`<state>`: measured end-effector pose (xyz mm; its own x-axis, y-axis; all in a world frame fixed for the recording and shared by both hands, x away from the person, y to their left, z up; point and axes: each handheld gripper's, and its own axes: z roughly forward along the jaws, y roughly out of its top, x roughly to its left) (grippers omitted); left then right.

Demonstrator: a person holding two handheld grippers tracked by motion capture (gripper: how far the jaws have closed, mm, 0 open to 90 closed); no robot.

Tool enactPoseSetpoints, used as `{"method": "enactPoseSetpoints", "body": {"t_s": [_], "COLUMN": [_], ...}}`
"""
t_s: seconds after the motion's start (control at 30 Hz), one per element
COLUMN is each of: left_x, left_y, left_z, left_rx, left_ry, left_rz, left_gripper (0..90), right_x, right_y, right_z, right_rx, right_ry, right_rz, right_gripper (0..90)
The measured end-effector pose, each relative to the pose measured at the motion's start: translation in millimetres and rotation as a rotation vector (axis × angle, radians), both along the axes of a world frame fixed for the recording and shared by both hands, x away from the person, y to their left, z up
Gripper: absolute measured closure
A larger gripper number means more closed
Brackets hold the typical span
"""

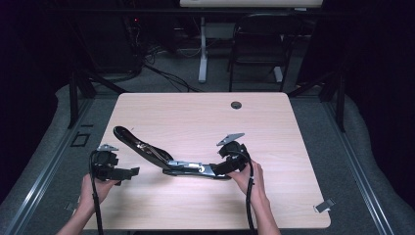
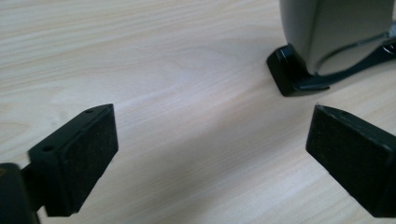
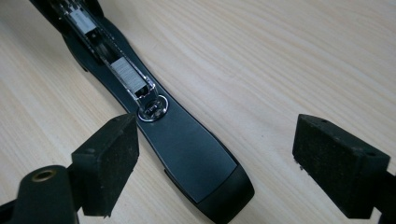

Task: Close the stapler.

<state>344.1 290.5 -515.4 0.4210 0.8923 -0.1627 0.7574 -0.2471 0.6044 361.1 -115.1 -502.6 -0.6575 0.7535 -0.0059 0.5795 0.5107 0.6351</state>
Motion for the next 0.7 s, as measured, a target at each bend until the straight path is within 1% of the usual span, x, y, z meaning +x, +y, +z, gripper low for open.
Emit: {"method": "enactPoseSetpoints", "body": {"t_s": [0.03, 0.07, 0.1, 0.13, 0.17, 0.2, 0.27, 0.33, 0.37, 0.4, 0.43, 0.47, 0.5, 0.53, 0.57, 0.6, 0.63, 0.7], "left_x": [1.7, 3.4, 4.9, 6.4, 7.7, 8.7, 9.7, 10.1, 10.7, 11.6, 12.6, 13.5, 14.1, 15.2, 15.6, 16.6, 16.7, 16.9], "left_y": [2.2, 4.5, 6.6, 8.9, 11.2, 13.8, 16.5, 17.2, 16.7, 16.9, 16.2, 16.1, 15.5, 14.8, 14.5, 13.6, 13.5, 11.6], "left_z": [1.6, 3.1, 4.1, 5.4, 6.2, 7.6, 11.5, 16.9, 19.3, 21.8, 23.6, 25.2, 26.6, 27.7, 29.5, 30.0, 31.9, 33.4], "left_rx": [0.002, 0.001, 0.001, -0.005, -0.017, -0.031, -0.051, -0.065, -0.07, -0.079, -0.086, -0.088, -0.098, -0.104, -0.111, -0.118, -0.119, -0.126], "left_ry": [-0.009, -0.018, -0.036, -0.042, -0.055, -0.065, -0.109, -0.15, -0.169, -0.178, -0.189, -0.202, -0.211, -0.223, -0.221, -0.235, -0.232, -0.255], "left_rz": [0.014, 0.031, 0.051, 0.067, 0.084, 0.088, 0.103, 0.114, 0.117, 0.111, 0.113, 0.111, 0.115, 0.116, 0.113, 0.116, 0.11, 0.108], "left_gripper": [5.9, 8.8, 14.5, 20.7, 24.2, 29.0, 40.5, 49.3, 53.0, 56.6, 60.0, 62.5, 65.2, 67.6, 69.8, 71.4, 73.3, 76.4], "right_x": [-0.5, -1.2, -1.8, -2.3, -2.5, -2.9, -3.6, -4.0, -4.2, -4.5, -4.7, -5.0, -5.4, -5.8, -5.9, -6.1, -6.2, -4.9], "right_y": [-0.3, -0.6, -0.7, -0.5, -0.8, -0.3, 0.4, 1.2, 1.3, 1.8, 2.3, 2.9, 4.3, 5.4, 6.3, 7.9, 9.6, 12.1], "right_z": [0.6, 1.6, 2.2, 2.5, 3.4, 3.3, 3.5, 2.9, 2.8, 2.3, 1.5, 1.5, 1.0, 1.3, 2.2, 2.9, 3.1, 4.5], "right_rx": [0.001, -0.003, 0.001, 0.006, 0.002, 0.006, 0.002, 0.003, -0.003, -0.003, 0.007, 0.006, 0.007, 0.008, 0.001, -0.006, -0.004, -0.006], "right_ry": [-0.004, -0.013, -0.015, -0.02, -0.024, -0.03, -0.043, -0.049, -0.048, -0.048, -0.051, -0.047, -0.057, -0.064, -0.067, -0.076, -0.083, -0.086], "right_rz": [0.0, -0.006, -0.013, -0.025, -0.025, -0.034, -0.045, -0.052, -0.055, -0.057, -0.062, -0.066, -0.072, -0.077, -0.072, -0.074, -0.082, -0.081], "right_gripper": [14.8, 15.0, 15.1, 15.6, 16.1, 17.0, 19.4, 22.5, 24.2, 24.8, 26.7, 28.8, 29.9, 30.1, 30.8, 32.0, 32.1, 32.6]}}
